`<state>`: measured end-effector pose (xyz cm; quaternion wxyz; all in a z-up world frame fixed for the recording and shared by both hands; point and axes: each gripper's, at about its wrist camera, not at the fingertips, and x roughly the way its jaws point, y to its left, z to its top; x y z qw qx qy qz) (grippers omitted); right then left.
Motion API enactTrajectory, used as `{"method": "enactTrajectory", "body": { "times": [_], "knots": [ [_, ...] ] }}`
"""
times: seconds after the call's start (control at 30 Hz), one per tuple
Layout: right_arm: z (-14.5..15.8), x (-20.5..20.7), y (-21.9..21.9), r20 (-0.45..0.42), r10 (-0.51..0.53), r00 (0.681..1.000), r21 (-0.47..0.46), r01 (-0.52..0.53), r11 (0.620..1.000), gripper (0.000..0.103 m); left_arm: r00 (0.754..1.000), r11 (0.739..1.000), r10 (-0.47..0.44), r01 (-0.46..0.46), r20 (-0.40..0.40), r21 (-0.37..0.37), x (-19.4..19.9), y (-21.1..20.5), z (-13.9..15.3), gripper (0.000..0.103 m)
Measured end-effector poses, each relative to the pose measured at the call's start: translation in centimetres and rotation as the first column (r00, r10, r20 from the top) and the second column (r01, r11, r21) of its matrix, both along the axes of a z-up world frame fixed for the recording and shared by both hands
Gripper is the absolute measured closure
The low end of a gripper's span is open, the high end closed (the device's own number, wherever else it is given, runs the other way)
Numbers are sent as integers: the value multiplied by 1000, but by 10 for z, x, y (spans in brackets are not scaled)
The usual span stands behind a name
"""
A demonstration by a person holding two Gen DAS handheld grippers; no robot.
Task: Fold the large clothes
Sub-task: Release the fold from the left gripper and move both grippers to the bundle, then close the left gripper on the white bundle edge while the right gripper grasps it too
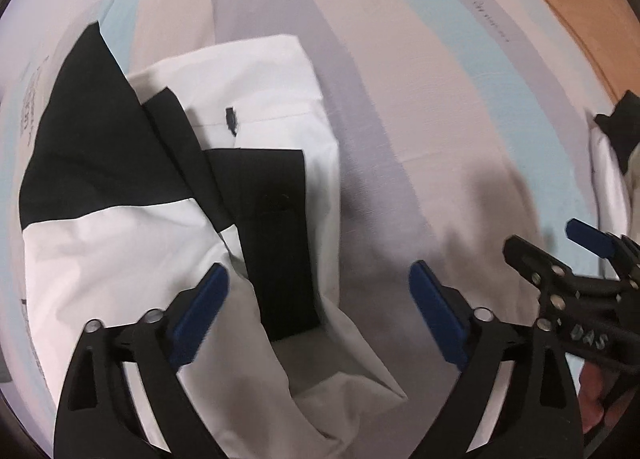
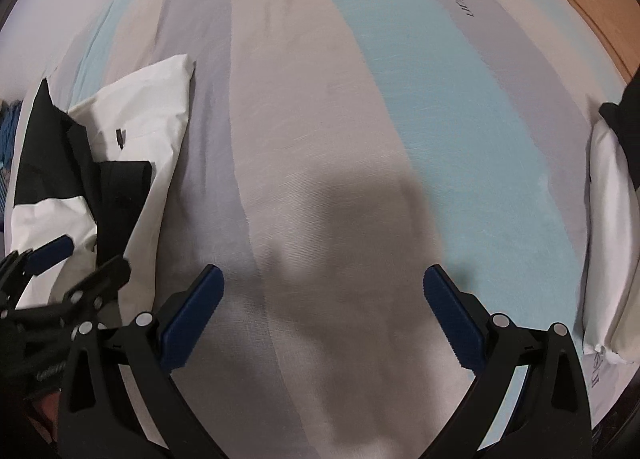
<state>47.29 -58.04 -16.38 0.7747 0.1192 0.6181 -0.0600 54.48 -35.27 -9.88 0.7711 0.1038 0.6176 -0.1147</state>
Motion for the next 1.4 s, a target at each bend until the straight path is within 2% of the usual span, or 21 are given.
{"method": "enactTrajectory", "body": {
  "times": [0.13, 0.33, 0.43, 0.67, 0.93, 1.1, 1.13, 1.27, 1.4],
  "knots": [
    [7, -1, 1, 9, 0, 1000, -5, 0, 1000, 7, 1000, 1000, -6, 6, 25, 3, -3, 2, 7, 8],
    [23, -3, 12, 28, 24, 999, 2, -24, 1000, 7, 999, 1000, 27, -27, 36, 0, -1, 33, 19, 8],
    [29, -1, 22, 37, 42, 998, 7, -42, 999, 7, 998, 998, 66, -66, 24, -2, 6, 56, 15, 8],
    [42, 9, 54, 46, 91, 995, 16, -91, 996, 7, 989, 989, 147, -147, 30, 4, 18, 129, 35, 8],
    [48, 33, 99, 31, 158, 987, 103, -161, 982, 7, 975, 975, 222, -222, 8, 12, 38, 209, 42, 8],
    [39, 53, 117, -6, 155, 988, 187, -151, 971, 7, 970, 970, 241, -241, -20, 7, 47, 247, 35, 8],
    [38, 55, 120, -11, 149, 989, 203, -144, 969, 7, 970, 970, 244, -244, -26, -1, 48, 252, 34, 8],
    [28, 65, 128, -43, 123, 991, 307, -104, 946, 7, 965, 960, 248, -257, -84, -112, 57, 286, 28, 8],
    [15, 76, 137, -70, 124, 990, 342, -93, 935, 7, 957, 943, 261, -281, -128, -180, 61, 312, 18, 8]
  ]
}}
